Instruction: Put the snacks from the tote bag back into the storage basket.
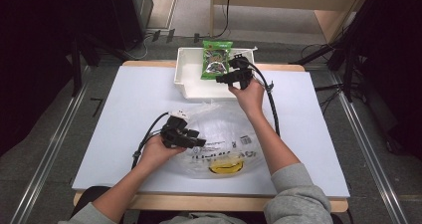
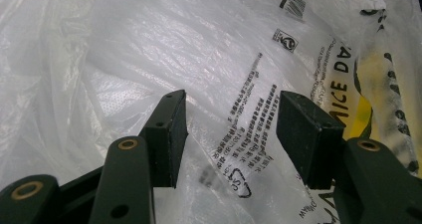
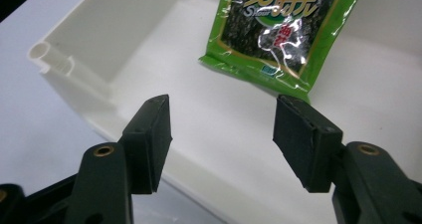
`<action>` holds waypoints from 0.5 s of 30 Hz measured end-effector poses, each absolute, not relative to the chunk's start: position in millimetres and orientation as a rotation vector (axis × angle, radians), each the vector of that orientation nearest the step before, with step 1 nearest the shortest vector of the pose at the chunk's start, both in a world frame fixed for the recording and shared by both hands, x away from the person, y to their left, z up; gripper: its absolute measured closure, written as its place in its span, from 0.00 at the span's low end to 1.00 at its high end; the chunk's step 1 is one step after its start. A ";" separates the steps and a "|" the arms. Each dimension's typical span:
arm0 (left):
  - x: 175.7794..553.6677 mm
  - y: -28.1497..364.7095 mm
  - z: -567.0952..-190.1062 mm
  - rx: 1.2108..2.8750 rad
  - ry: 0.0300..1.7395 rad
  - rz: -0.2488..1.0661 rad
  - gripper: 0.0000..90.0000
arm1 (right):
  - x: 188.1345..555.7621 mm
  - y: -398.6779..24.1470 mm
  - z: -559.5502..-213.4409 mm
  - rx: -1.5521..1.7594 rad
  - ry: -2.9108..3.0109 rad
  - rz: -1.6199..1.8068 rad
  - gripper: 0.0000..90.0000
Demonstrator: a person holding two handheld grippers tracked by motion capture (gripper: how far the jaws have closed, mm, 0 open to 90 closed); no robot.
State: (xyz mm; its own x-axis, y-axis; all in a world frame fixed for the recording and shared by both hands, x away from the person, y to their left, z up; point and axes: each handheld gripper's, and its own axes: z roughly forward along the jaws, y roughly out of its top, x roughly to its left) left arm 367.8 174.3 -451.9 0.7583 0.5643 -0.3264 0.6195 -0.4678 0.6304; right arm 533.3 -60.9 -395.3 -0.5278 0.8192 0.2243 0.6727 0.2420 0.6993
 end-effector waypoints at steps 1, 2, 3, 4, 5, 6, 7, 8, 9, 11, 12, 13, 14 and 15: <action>367.8 174.3 -451.8 2.182 0.882 -0.091 0.52 | 530.2 -61.1 -395.3 1.411 2.326 1.157 0.46; 367.7 174.1 -451.6 2.181 0.883 -0.091 0.52 | 527.1 -61.2 -395.4 1.401 2.334 1.155 0.46; 367.7 174.1 -451.6 2.181 0.883 -0.091 0.52 | 524.0 -61.4 -395.3 1.390 2.338 1.156 0.47; 367.6 173.9 -451.4 2.181 0.881 -0.089 0.52 | 521.0 -61.1 -395.0 1.380 2.342 1.143 0.47; 367.5 173.7 -451.6 2.177 0.881 -0.088 0.52 | 518.0 -60.9 -394.7 1.368 2.348 1.135 0.47; 367.5 173.7 -451.5 2.178 0.881 -0.088 0.52 | 515.3 -61.5 -394.2 1.359 2.357 1.139 0.47; 367.5 173.7 -451.5 2.178 0.882 -0.088 0.52 | 512.8 -62.2 -393.5 1.358 2.361 1.139 0.47; 367.6 173.9 -451.4 2.180 0.884 -0.089 0.52 | 509.9 -63.2 -392.8 1.353 2.363 1.147 0.47; 367.7 174.0 -451.3 2.180 0.885 -0.089 0.52 | 507.1 -64.4 -392.0 1.346 2.362 1.155 0.47; 367.8 174.2 -451.2 2.181 0.885 -0.088 0.52 | 501.4 -66.6 -390.7 1.338 2.367 1.171 0.47; 368.0 174.6 -451.1 2.178 0.887 -0.092 0.52 | 498.3 -67.6 -390.1 1.337 2.371 1.183 0.47; 368.3 174.7 -451.5 2.175 0.885 -0.093 0.52 | 495.1 -68.6 -389.7 1.336 2.377 1.196 0.47; 368.3 174.8 -451.4 2.176 0.886 -0.093 0.52 | 491.6 -69.8 -389.3 1.331 2.378 1.203 0.47; 368.1 174.7 -451.4 2.175 0.887 -0.091 0.52 | 488.1 -70.7 -389.0 1.320 2.376 1.209 0.48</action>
State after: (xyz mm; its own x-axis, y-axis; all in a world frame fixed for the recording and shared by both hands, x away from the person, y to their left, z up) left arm 368.1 174.7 -451.4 0.7550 0.5671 -0.3293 0.6222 -0.4609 0.6328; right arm 488.1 -70.7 -389.0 -0.5951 0.7714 0.2256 0.6366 0.2811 0.7181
